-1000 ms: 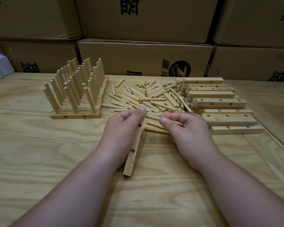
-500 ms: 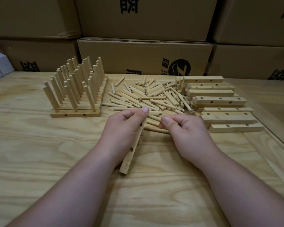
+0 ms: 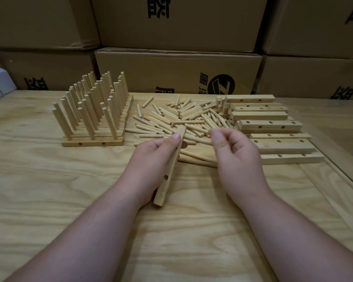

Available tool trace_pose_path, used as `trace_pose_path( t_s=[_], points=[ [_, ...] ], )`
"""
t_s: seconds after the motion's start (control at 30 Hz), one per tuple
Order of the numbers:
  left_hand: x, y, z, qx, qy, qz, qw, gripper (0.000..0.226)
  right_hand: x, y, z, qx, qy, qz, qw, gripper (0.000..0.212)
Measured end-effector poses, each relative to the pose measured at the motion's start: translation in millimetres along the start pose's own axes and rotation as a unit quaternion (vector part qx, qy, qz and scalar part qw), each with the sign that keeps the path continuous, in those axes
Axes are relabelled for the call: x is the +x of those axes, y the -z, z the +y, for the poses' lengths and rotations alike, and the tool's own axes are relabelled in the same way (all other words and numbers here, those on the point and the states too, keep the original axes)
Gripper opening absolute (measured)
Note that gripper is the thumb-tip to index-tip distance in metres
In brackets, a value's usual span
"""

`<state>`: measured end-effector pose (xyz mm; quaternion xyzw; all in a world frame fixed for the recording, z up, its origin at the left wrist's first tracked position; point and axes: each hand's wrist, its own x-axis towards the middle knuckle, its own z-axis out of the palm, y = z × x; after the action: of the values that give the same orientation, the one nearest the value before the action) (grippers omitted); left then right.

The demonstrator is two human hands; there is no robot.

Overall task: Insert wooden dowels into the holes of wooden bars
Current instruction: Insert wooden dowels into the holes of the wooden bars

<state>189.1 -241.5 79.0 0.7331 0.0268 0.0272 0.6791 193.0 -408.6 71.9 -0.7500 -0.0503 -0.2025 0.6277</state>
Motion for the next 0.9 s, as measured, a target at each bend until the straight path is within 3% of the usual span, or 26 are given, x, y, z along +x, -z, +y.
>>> trace_pose_path(
  t_s=[0.1,0.17,0.27,0.37,0.47,0.6,0.77,0.9],
  points=[
    [2,0,1,0.0,0.023,0.049,0.999,0.04,3,5,5,-0.035,-0.008,0.026,0.999,0.019],
    [4,0,3,-0.047,0.026,0.065,0.996,0.048,4,4,6,-0.11,-0.014,-0.003,0.994,0.017],
    [5,1,4,-0.138,0.025,0.069,0.988,0.053,3,-1,9,-0.328,0.018,-0.08,0.941,0.01],
    [6,2,3,-0.176,0.025,0.052,0.983,0.053,1,-3,11,-0.41,0.019,-0.118,0.904,0.01],
    [6,3,3,-0.215,0.034,0.035,0.975,0.046,0,-3,14,-0.431,0.027,-0.132,0.892,0.016],
    [7,3,2,-0.209,0.043,0.042,0.976,0.041,0,-4,13,-0.441,0.043,-0.131,0.887,0.006],
    [8,0,1,-0.157,0.026,0.066,0.985,0.038,-1,-4,4,-0.287,0.098,-0.096,0.948,0.009],
    [8,-2,1,-0.132,0.015,0.062,0.989,0.039,-6,-5,1,-0.201,0.119,-0.129,0.964,0.012]
  ],
)
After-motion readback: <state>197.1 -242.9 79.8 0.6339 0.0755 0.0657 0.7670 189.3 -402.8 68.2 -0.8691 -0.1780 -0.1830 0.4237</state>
